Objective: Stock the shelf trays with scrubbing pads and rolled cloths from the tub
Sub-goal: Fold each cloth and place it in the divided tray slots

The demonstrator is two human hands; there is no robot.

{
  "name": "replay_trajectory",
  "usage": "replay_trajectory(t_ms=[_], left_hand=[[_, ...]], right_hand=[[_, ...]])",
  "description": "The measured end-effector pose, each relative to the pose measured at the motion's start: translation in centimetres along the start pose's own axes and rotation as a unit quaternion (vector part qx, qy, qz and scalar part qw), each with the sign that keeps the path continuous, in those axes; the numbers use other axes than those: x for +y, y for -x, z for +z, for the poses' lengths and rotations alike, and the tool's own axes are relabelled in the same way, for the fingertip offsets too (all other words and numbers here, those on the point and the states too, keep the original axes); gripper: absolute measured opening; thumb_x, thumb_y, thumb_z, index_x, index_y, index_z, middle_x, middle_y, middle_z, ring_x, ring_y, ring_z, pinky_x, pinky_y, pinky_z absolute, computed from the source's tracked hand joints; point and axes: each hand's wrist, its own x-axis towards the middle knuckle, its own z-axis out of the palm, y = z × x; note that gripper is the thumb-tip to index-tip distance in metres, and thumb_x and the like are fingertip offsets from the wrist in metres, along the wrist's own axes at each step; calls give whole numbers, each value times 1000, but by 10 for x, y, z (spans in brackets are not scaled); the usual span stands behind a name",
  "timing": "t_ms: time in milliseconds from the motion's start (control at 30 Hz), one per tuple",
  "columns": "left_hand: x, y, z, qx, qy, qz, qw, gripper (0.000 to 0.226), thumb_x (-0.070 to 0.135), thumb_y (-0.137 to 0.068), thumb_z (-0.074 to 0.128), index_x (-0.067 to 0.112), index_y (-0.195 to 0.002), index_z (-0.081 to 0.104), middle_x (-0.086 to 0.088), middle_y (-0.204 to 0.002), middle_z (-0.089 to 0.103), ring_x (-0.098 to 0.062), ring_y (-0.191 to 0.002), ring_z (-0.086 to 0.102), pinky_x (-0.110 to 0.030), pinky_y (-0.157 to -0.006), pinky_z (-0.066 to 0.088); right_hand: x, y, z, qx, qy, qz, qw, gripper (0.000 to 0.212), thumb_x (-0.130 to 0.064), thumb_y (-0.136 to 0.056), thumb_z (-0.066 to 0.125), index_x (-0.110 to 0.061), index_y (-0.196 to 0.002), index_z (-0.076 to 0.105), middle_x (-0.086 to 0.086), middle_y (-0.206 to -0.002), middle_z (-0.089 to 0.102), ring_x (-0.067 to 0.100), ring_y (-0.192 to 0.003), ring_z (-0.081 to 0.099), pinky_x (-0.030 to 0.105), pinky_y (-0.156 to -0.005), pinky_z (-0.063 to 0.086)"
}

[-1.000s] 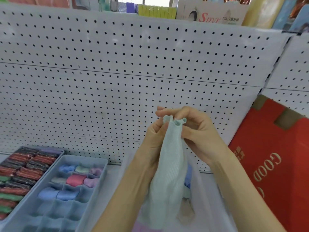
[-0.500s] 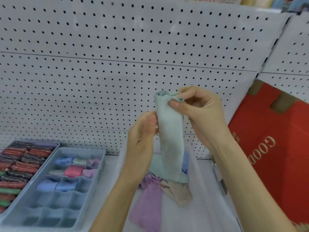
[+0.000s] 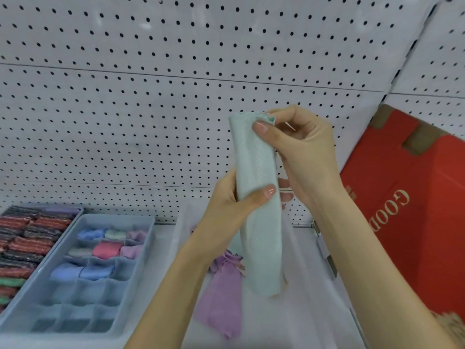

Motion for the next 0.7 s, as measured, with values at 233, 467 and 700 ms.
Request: replay_trajectory(t_ms=[233,467,700], left_hand=[[-10,4,-2,-52,107,-88,989,25,-6,-82,53,2,-105,62,-18,-91,72,-30,-86,71,-36,-76,57],[-24,3,-5,-11,268,-134,954,40,4,-74,38,-2,-104,63,-17,-95,64,-28,-82,63,-36,-76,57],[-33,-6,-2,77,323,-60,941,37,23,-92,45,8,-125,54,-14,-124,63,-22,-116,61,-30,-92,52]], right_hand=[[15,5,-6,28,75,4,997,15,-2,-75,75,-10,-74,63,3,-74,62,14,-68,53,24,-61,47],[41,19,-32,61,114,148,981,38,-43,-78,67,-19,-106,57,-2,-97,64,9,-83,65,26,-74,51],[73,87,-30,-171,48,333,926,36,-60,-73,44,-38,-95,62,-24,-91,70,-5,-89,65,15,-77,52]])
